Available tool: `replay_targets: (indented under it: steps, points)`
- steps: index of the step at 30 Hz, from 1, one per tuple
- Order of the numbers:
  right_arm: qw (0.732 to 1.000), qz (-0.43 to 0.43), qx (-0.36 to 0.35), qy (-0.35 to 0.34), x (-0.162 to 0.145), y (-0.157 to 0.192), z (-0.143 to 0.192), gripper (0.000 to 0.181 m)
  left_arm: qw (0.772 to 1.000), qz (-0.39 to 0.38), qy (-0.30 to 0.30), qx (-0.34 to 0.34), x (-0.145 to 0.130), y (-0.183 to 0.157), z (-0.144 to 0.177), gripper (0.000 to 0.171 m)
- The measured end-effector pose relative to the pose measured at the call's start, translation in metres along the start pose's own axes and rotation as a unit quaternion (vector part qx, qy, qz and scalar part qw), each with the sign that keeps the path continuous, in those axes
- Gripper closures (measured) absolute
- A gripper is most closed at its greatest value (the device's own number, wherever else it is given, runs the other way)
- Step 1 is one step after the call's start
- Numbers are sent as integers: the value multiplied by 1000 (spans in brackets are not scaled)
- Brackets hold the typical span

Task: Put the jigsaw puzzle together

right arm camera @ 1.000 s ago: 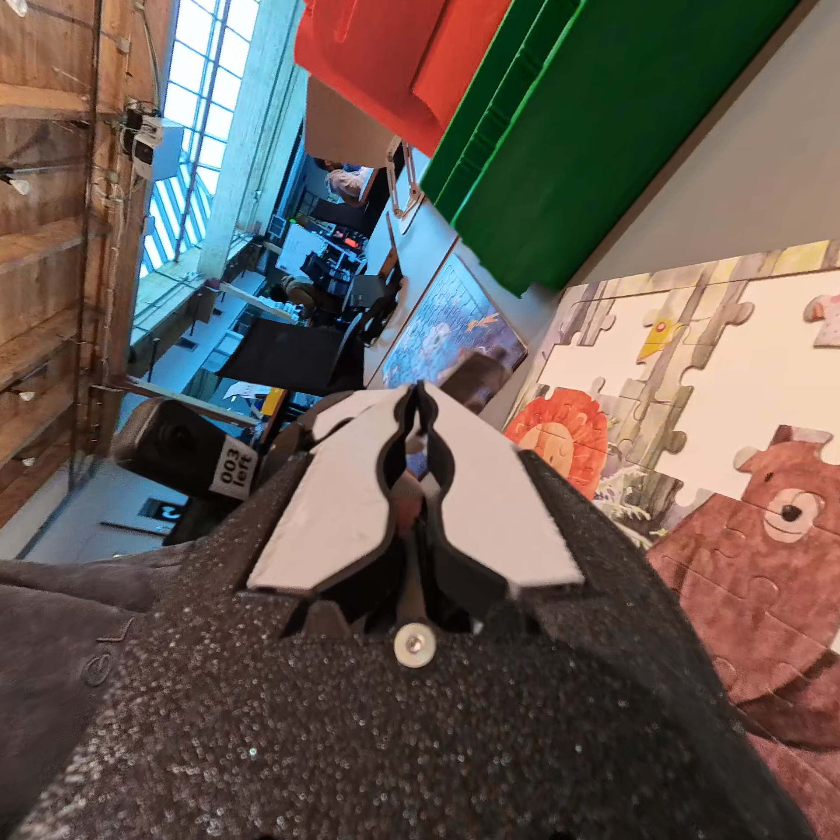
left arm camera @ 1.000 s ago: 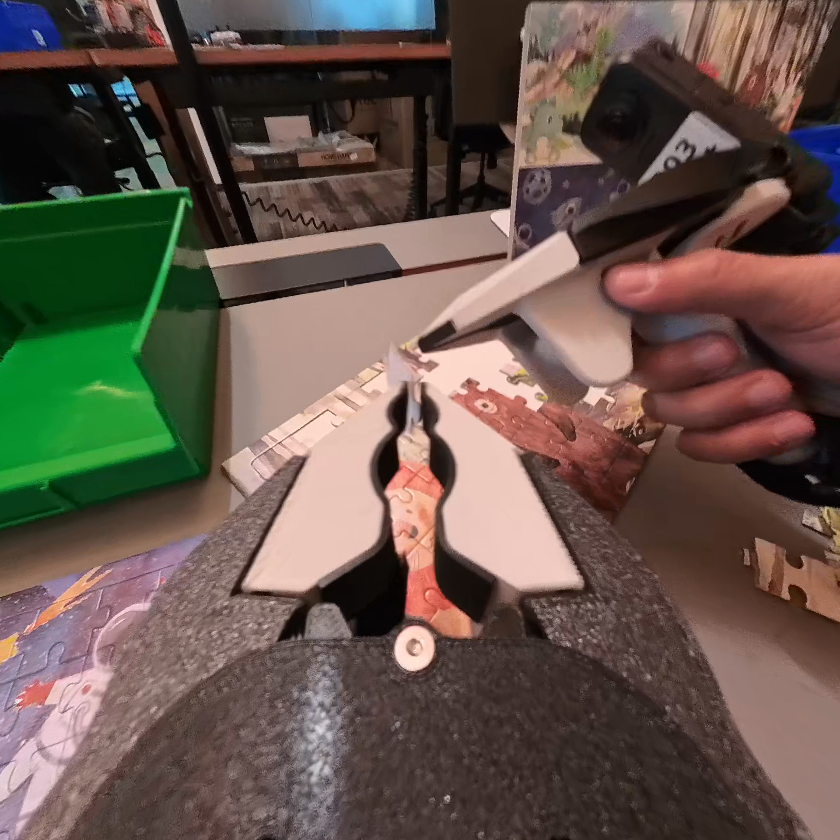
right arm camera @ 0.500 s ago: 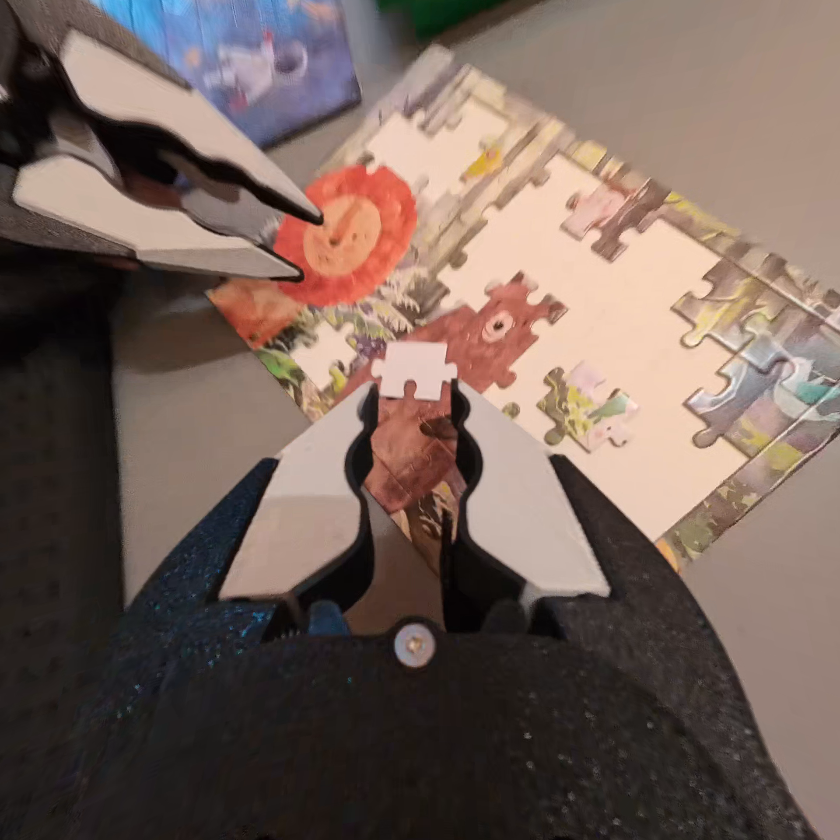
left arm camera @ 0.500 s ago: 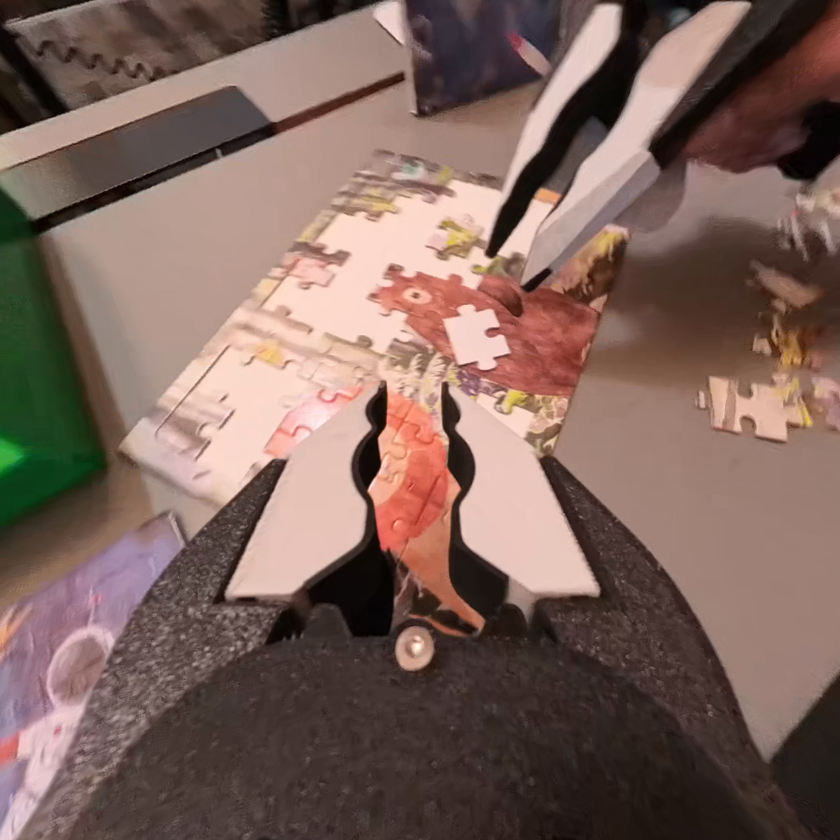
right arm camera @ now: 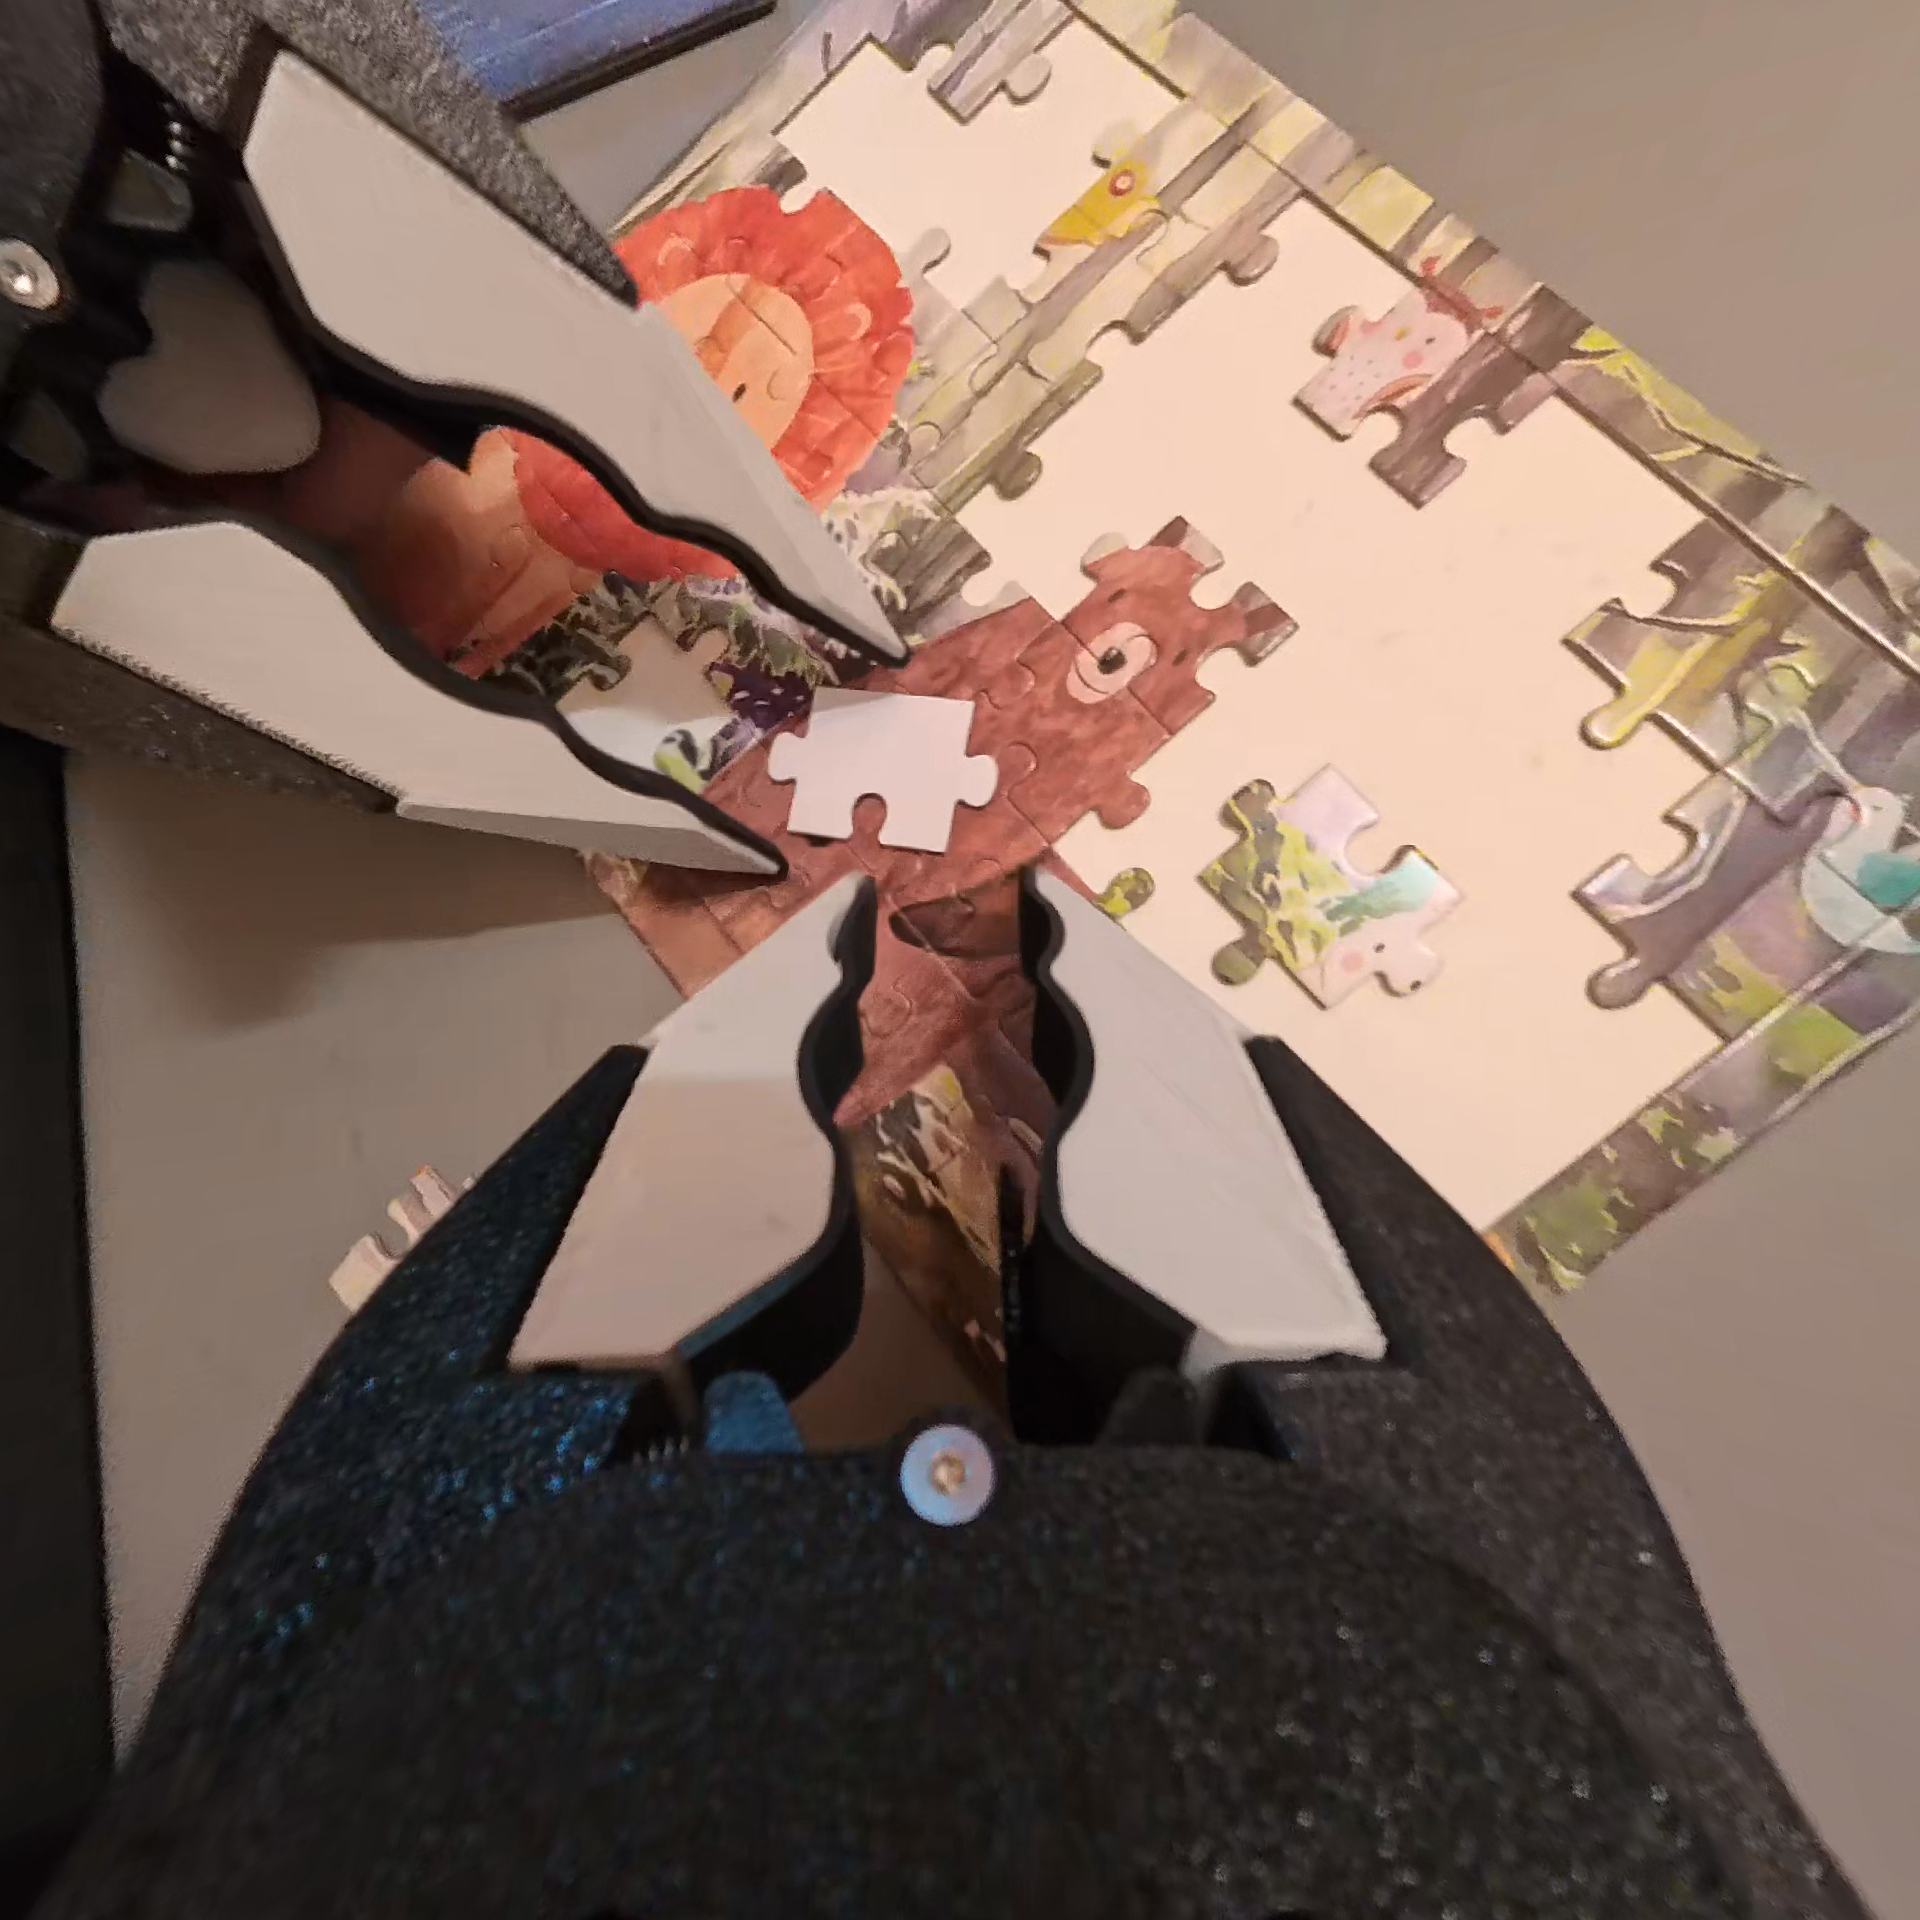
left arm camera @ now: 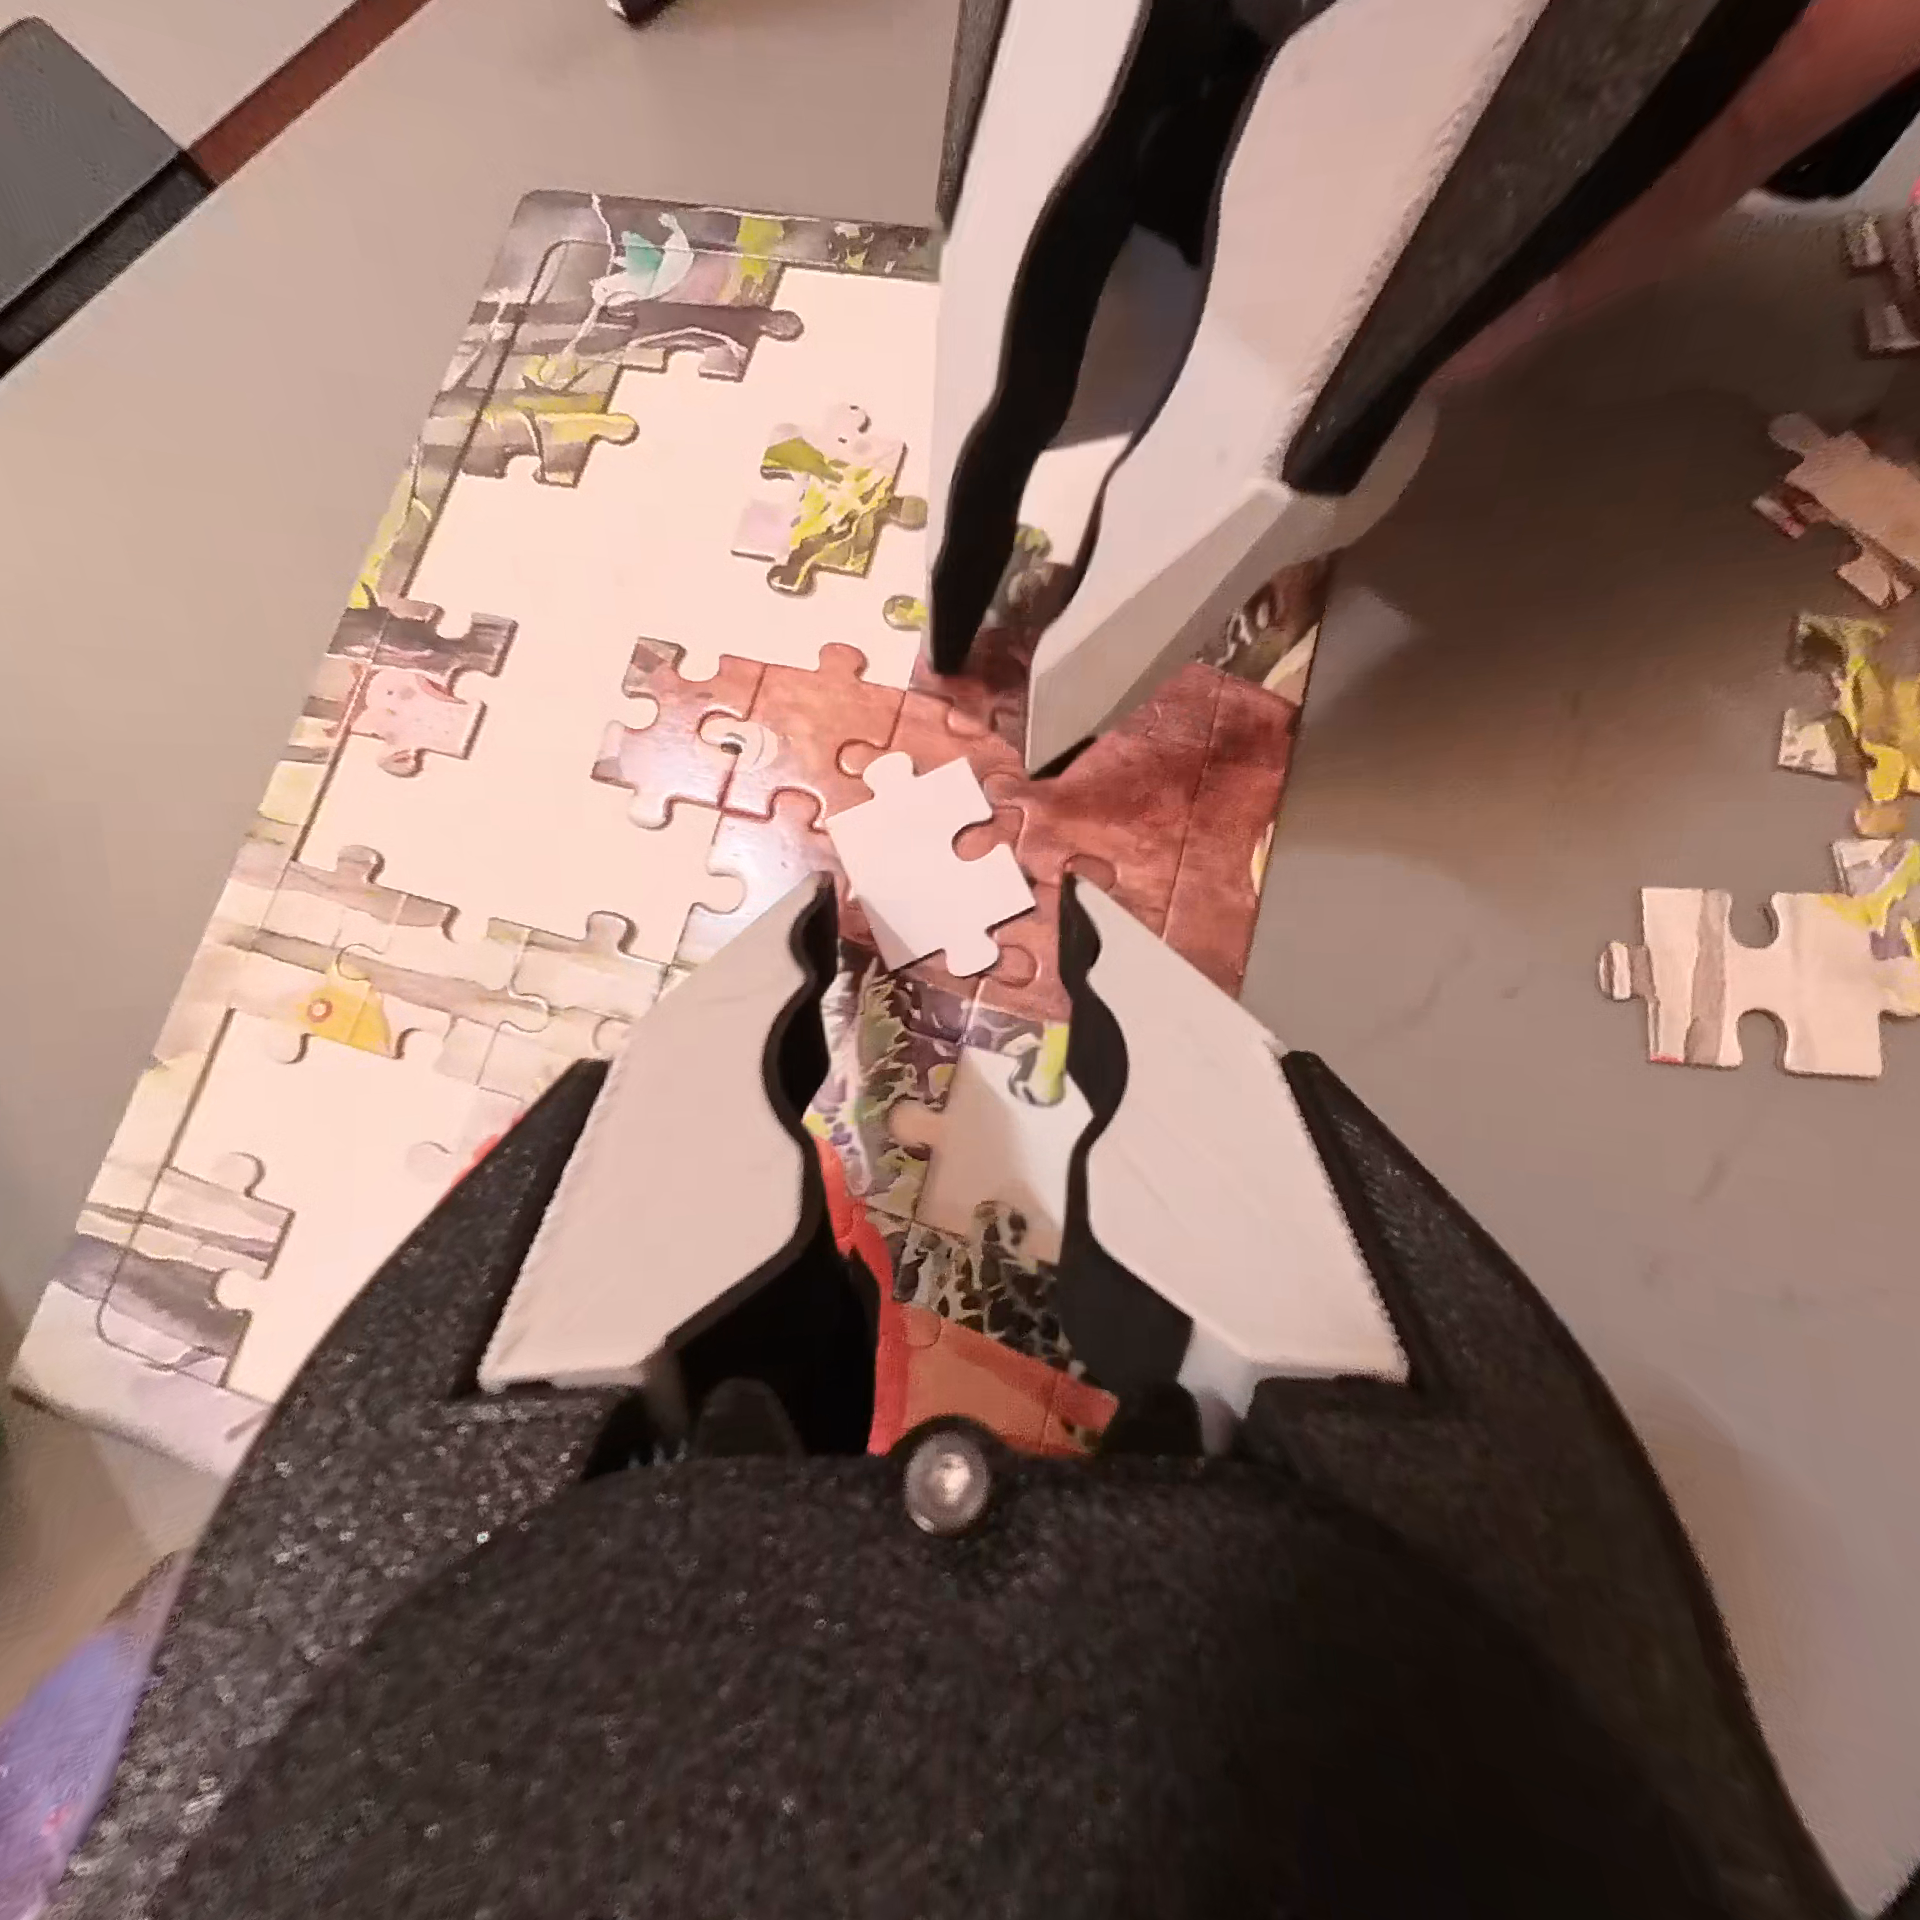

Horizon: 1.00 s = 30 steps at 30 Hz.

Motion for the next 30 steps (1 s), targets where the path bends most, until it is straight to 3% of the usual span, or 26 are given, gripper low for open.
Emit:
replay_targets:
  steps: [7, 13, 15, 19, 24, 30]
  points:
    - [998, -48, 3, -30, 5, -7, 7, 158, 999, 40, -5, -6, 0, -9, -3, 149]
    - [992, -94, 67, -54, 9, 2, 7, 151, 998, 59, -15, 4, -3, -8, 3, 161]
    - [997, -53, 51, -36, 7, 5, 1, 151, 998, 63, -23, 3, -5, -9, 9, 157]
    - [999, 3, 20, -35, 17, 9, -9, 154, 996, 73, -25, 45, -12, 3, 17, 130]
    - [1000, -5, 12, -16, 11, 7, -14, 157, 996, 79, -20, 37, -12, 4, 9, 131]
    - [994, -61, 77, -45, 12, 13, -14, 149, 994, 104, -26, 28, -13, 4, 8, 133]
Point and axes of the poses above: each gripper's, where its closed fingertips meet, z back along the fingers, x out of its top, y = z × x across the jaws, the point moved 4 cm from there along z, back along the fingers, and after that the axes turned 10 degrees about z, right-handed, at the moved point
